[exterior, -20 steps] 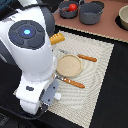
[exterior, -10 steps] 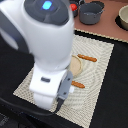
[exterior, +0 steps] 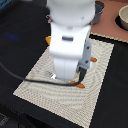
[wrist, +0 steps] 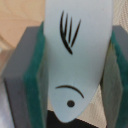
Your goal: Interact with the objects in diverse but meaningful ways.
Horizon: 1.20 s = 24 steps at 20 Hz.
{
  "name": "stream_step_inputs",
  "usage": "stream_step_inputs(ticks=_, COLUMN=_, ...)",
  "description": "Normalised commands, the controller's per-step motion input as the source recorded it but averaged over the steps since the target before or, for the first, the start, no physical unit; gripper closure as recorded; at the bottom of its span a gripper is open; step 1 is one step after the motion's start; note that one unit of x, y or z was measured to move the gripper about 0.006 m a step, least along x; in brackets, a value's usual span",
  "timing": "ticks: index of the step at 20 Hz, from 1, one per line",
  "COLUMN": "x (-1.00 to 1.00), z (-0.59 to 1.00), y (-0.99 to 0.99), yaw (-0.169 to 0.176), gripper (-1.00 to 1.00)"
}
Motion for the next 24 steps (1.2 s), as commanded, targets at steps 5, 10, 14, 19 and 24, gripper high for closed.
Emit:
stream_step_inputs(ticks=5, x=-0.57, z=0.00, y=0.54, yaw=0.022, gripper=1.00)
stream_step_inputs(ticks=10, x=-0.60, z=0.00, y=0.52, yaw=0.015, gripper=1.00)
stream_step_inputs(ticks=14, x=-0.67, z=0.00, y=0.56, yaw=0.001, gripper=1.00)
stream_step_inputs(ticks=19, x=-0.70, z=0.00, y=0.58, yaw=0.000, gripper=1.00)
stream_step_inputs(ticks=24, x=-0.67, z=0.00, y=0.59, yaw=0.000, gripper=1.00)
